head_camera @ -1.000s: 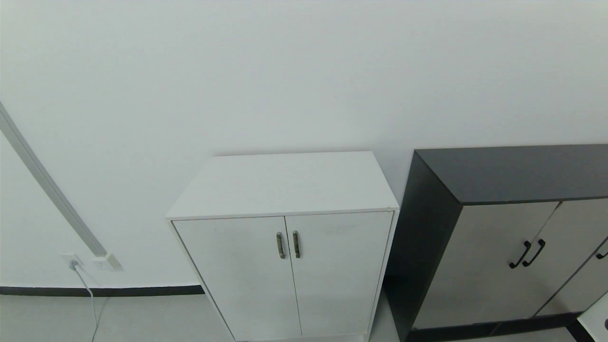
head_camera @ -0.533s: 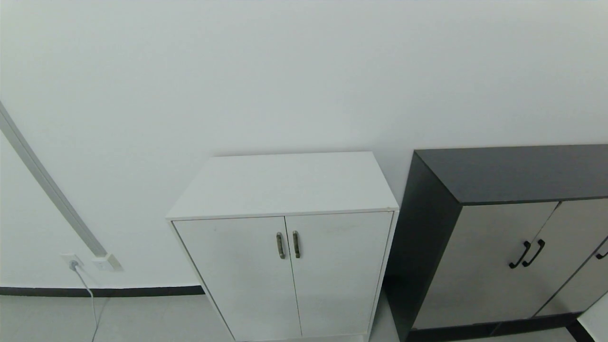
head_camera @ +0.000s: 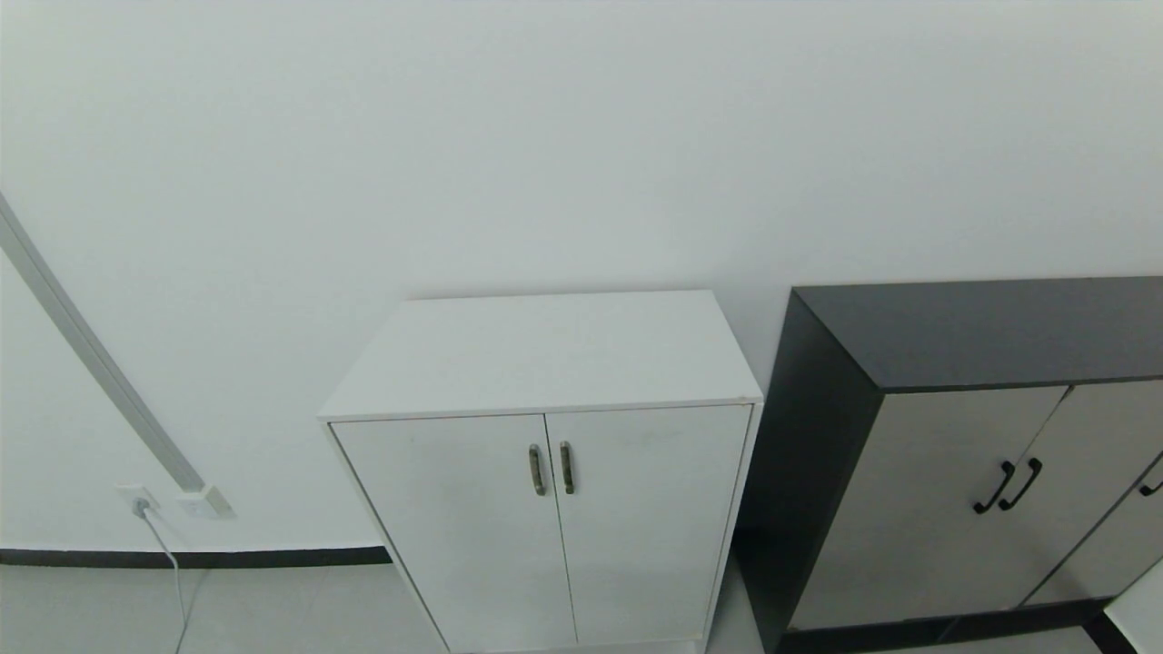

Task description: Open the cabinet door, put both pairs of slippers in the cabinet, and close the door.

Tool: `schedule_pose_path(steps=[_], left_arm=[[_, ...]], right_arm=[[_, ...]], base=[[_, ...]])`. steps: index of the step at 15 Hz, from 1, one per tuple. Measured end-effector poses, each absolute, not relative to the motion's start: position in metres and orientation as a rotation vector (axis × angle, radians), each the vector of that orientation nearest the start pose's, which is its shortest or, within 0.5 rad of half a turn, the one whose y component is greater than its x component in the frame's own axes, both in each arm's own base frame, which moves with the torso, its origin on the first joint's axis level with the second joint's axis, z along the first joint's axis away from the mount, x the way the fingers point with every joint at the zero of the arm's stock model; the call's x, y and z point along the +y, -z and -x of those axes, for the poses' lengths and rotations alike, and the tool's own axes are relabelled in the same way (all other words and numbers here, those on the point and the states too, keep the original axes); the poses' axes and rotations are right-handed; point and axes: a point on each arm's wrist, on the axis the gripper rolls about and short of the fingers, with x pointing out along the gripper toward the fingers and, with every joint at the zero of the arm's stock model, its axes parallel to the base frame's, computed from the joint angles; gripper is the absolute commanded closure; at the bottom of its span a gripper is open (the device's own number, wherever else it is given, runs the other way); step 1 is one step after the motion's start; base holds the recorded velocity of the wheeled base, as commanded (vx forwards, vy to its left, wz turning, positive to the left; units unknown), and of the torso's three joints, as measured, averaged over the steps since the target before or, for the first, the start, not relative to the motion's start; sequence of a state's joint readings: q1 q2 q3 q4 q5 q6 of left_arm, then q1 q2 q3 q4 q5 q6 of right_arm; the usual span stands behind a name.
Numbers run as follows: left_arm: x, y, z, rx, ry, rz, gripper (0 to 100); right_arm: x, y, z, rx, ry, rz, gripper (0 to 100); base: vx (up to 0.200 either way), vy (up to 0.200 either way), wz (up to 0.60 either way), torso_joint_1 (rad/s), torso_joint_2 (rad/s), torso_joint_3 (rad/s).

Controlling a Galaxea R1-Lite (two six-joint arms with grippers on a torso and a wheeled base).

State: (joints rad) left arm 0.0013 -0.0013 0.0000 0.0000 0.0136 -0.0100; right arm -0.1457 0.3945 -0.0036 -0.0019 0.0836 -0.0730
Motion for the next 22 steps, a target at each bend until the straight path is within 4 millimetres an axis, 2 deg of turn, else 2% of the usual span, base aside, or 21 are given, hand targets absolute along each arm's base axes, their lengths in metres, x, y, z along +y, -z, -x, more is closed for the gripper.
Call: schedule_pose_path(steps=[4, 8, 14, 17, 22], left_arm=[[0.000, -0.075, 0.023, -0.001, -0.015, 0.010, 100], [0.000, -0.075, 0.023, -0.001, -0.014, 0.010, 100], [0.000, -0.075, 0.023, -0.001, -0.014, 0.010, 100], [0.000, -0.075, 0.023, -0.001, -0.014, 0.010, 100], [0.000, -0.075, 0.023, -0.001, -0.015, 0.010, 100]], right_arm=[[0.002, -0.079, -0.005, 0.360, -0.048, 0.014, 100], [0.001, -0.079, 0.004, 0.242, -0.146, 0.016, 100], [0.002, -0.077, 0.016, 0.091, -0.052, 0.009, 100], [0.002, -0.076, 0.020, 0.035, -0.059, 0.009, 100], [0.001, -0.076, 0.023, 0.003, -0.040, -0.002, 100]], base=[[0.000, 0.000, 0.00, 0.000, 0.00, 0.000], [0.000, 0.000, 0.00, 0.000, 0.00, 0.000], [0.000, 0.000, 0.00, 0.000, 0.00, 0.000], [0.000, 0.000, 0.00, 0.000, 0.00, 0.000], [0.000, 0.000, 0.00, 0.000, 0.00, 0.000]])
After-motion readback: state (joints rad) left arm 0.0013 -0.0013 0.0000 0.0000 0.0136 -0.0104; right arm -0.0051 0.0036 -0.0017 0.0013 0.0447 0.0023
